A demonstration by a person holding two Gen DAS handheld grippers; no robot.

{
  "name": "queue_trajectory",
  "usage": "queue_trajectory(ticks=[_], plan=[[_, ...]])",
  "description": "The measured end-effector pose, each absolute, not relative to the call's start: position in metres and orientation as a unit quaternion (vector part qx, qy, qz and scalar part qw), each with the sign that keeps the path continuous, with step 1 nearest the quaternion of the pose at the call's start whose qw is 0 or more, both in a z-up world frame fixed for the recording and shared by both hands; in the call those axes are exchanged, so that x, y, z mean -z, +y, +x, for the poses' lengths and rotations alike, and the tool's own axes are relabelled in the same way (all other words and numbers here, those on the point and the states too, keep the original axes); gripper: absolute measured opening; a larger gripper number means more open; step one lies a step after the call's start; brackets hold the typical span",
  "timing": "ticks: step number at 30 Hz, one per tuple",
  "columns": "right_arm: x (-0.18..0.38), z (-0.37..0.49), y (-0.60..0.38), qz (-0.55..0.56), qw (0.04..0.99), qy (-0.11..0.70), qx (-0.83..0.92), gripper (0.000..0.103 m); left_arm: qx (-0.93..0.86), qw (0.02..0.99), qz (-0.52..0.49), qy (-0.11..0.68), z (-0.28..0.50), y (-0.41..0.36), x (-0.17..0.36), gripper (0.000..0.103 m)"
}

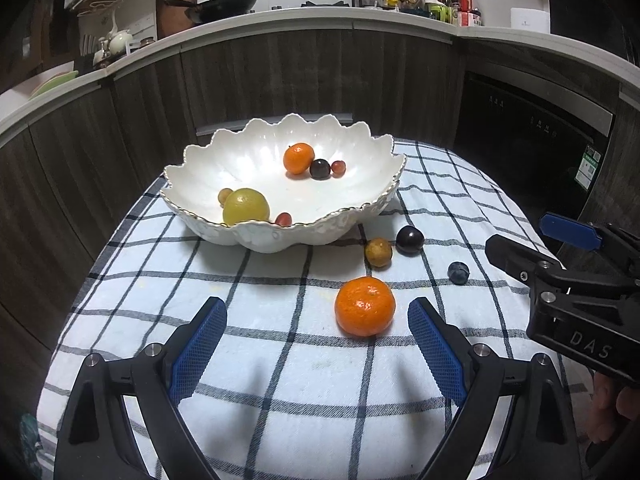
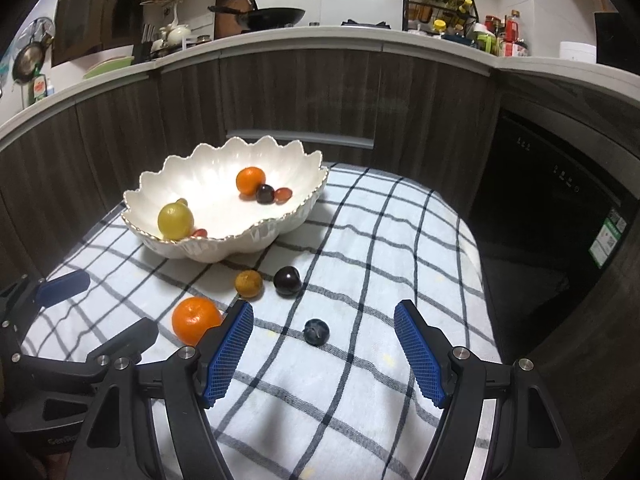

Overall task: Organize fruits
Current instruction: 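Grasp the mandarin with the left tool while the right tool grasps the dark plum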

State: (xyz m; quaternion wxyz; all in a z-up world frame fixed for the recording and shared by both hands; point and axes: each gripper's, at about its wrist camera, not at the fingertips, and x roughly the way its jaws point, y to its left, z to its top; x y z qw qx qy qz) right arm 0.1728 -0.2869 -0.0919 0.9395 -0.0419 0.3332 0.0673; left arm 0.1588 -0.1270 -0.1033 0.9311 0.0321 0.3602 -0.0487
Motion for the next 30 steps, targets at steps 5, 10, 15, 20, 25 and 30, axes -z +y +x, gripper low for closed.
queue_trajectory(ticks=[5, 10, 15, 20, 25, 30], plan=[[0.1, 0.182, -0.289, -0.045, 0.935, 0.343, -0.073, 0.074, 0.048, 0.929, 0.039, 0.364, 0.165, -0.134, 0.111, 0.093], [0.107, 0.195, -0.289, -0.051, 0.931, 0.352, -0.086, 0.073, 0.051, 0.927, 0.035, 0.37, 0.171, -0.14, 0.116, 0.092], [0.114, 0.205, -0.288, -0.064, 0.925, 0.36, -0.1, 0.073, 0.05, 0.925, 0.038, 0.375, 0.176, -0.146, 0.121, 0.091], [0.118, 0.212, -0.289, -0.072, 0.92, 0.367, -0.114, 0.073, 0.05, 0.922, 0.039, 0.382, 0.183, -0.15, 0.126, 0.086], [0.122, 0.222, -0.288, -0.08, 0.914, 0.374, -0.135, 0.073, 0.05, 0.919, 0.04, 0.389, 0.187, -0.152, 0.13, 0.081], [0.124, 0.233, -0.28, -0.098, 0.906, 0.379, -0.159, 0.065, 0.043, 0.915, 0.033, 0.399, 0.193, -0.152, 0.134, 0.074]])
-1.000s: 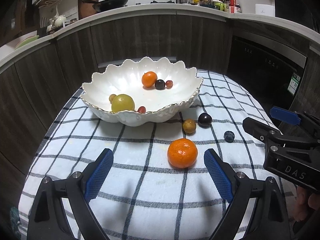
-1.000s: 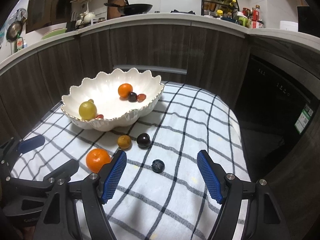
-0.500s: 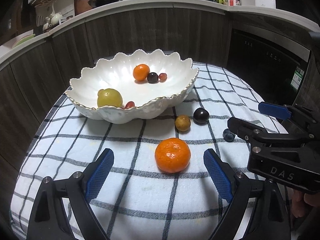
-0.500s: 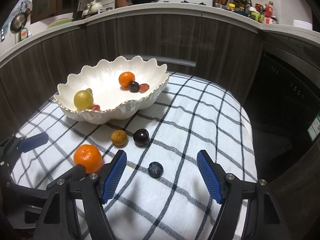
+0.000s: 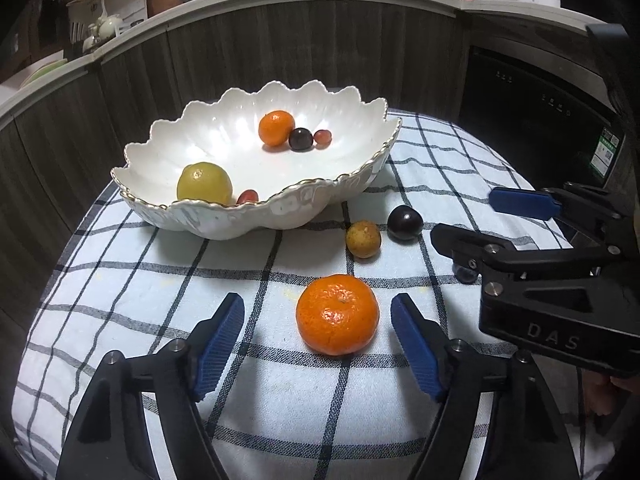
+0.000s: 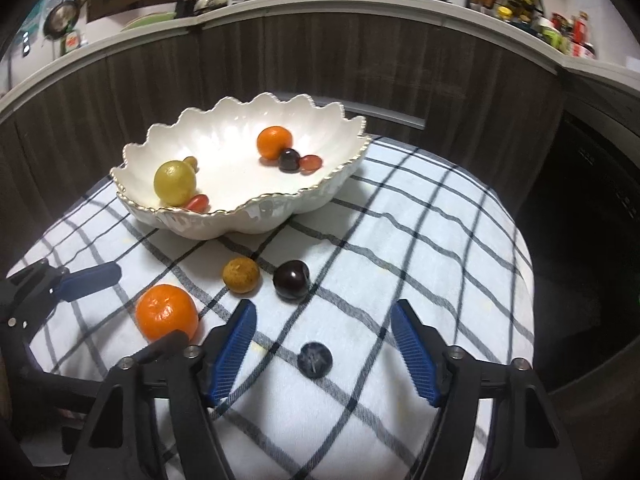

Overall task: Organize fruits
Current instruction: 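Grasp the mandarin with the left tool while the right tool grasps the dark plum, then carry the mandarin and dark plum over the white bowl with both tools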

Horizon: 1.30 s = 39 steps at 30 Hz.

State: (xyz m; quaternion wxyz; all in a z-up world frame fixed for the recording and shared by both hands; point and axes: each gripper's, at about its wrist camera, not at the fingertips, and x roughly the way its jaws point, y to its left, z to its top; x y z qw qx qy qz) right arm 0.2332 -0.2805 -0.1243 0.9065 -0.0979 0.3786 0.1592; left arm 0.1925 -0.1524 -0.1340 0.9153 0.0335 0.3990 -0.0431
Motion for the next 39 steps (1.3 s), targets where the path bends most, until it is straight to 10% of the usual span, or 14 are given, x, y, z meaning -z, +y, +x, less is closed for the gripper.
queue_trajectory(ticks=[39], plan=[[0.153, 0.278, -0.258, -0.137, 0.86, 0.415, -0.263, 0.028, 0.022, 0.896, -0.041, 0.441, 0.205, -0.152, 0.148, 0.042]])
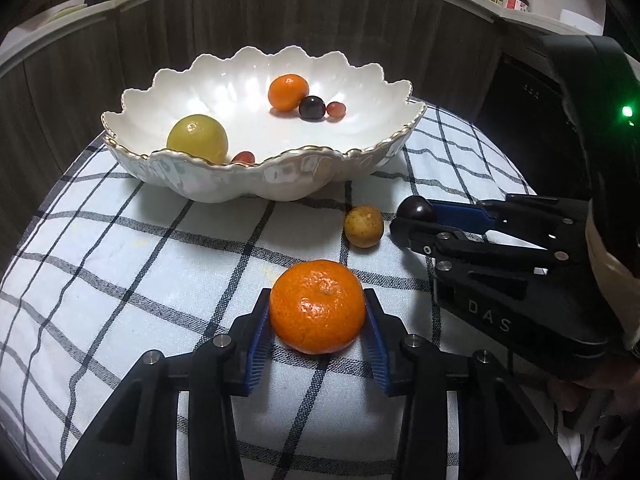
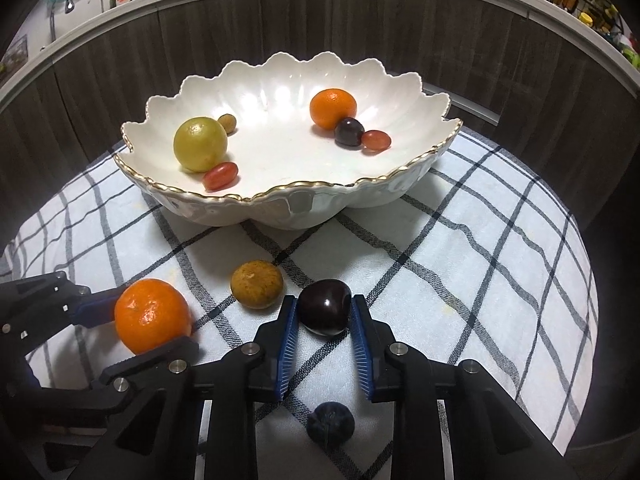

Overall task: Organize fruits
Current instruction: 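Carry the mandarin and dark plum over the white bowl with both tools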

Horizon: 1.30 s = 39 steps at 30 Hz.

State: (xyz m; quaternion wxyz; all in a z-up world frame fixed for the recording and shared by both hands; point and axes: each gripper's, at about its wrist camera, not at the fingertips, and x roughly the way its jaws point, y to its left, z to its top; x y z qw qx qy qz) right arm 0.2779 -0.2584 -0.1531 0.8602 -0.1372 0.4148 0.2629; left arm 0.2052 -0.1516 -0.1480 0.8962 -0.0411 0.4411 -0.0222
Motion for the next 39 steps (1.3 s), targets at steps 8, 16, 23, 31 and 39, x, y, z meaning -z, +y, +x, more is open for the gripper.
queue_trajectory(ticks=[8, 16, 23, 31, 39], plan=[[0.143, 0.268, -0.263, -0.118, 0.871, 0.409, -0.245, 0.028, 0.023, 0.898, -0.042, 0.437, 0.204, -0.147, 0.142, 0.042], [0.128, 0.251, -0.267, -0.102, 0.88, 0.402, -0.232, 0.028, 0.036, 0.902, -0.041, 0.429, 0.196, -0.145, 0.132, 0.042], [0.113, 0.235, -0.271, -0.084, 0.89, 0.396, -0.208, 0.028, 0.042, 0.909, -0.04, 0.412, 0.184, -0.138, 0.115, 0.042], [0.091, 0.214, -0.267, -0.071, 0.901, 0.382, -0.19, 0.028, 0.053, 0.914, -0.038, 0.401, 0.171, -0.13, 0.097, 0.042], [0.07, 0.197, -0.256, -0.058, 0.911, 0.369, -0.175, 0.028, 0.06, 0.918, -0.028, 0.391, 0.165, -0.114, 0.076, 0.042]])
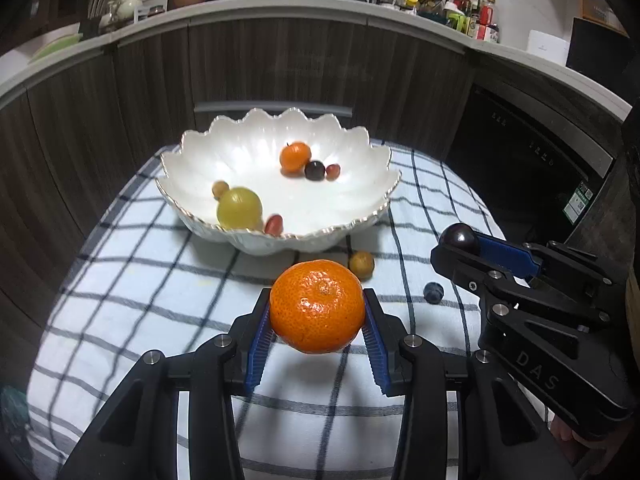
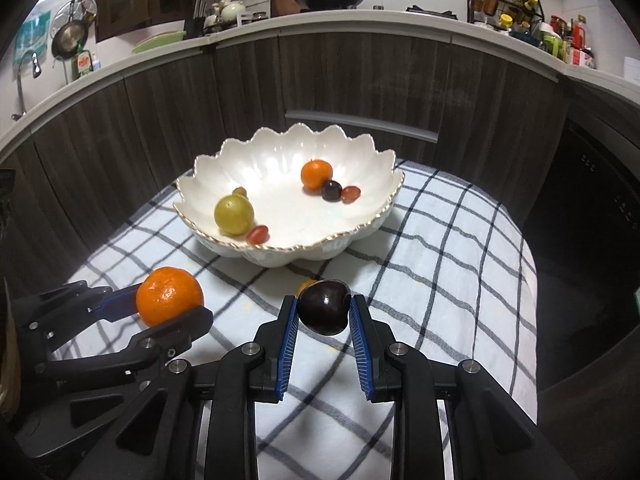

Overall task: Organize fruits
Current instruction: 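Carry the mandarin and dark plum over the white bowl with both tools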

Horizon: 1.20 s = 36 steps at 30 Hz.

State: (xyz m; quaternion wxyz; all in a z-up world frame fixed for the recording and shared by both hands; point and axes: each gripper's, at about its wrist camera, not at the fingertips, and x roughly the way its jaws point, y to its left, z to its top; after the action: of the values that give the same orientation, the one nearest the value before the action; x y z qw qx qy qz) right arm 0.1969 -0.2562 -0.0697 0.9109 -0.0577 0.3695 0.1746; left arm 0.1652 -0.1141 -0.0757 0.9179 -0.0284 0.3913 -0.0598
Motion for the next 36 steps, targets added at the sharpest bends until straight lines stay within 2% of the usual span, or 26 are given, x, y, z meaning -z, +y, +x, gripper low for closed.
queue_trajectory(ticks=[15, 36], plan=[[0.038, 0.2, -0.23, -0.04, 0.918, 0.358, -0.168, 0.028, 0.059, 0.928, -0.018, 0.368, 0.179, -0.079, 0.042, 0.042], [0.005, 0.256, -0.198, -0.06, 0.926, 0.339, -0.154, 0.028, 0.051, 0.94, -0.012, 0.338, 0.241, -0.05, 0.011, 0.042]])
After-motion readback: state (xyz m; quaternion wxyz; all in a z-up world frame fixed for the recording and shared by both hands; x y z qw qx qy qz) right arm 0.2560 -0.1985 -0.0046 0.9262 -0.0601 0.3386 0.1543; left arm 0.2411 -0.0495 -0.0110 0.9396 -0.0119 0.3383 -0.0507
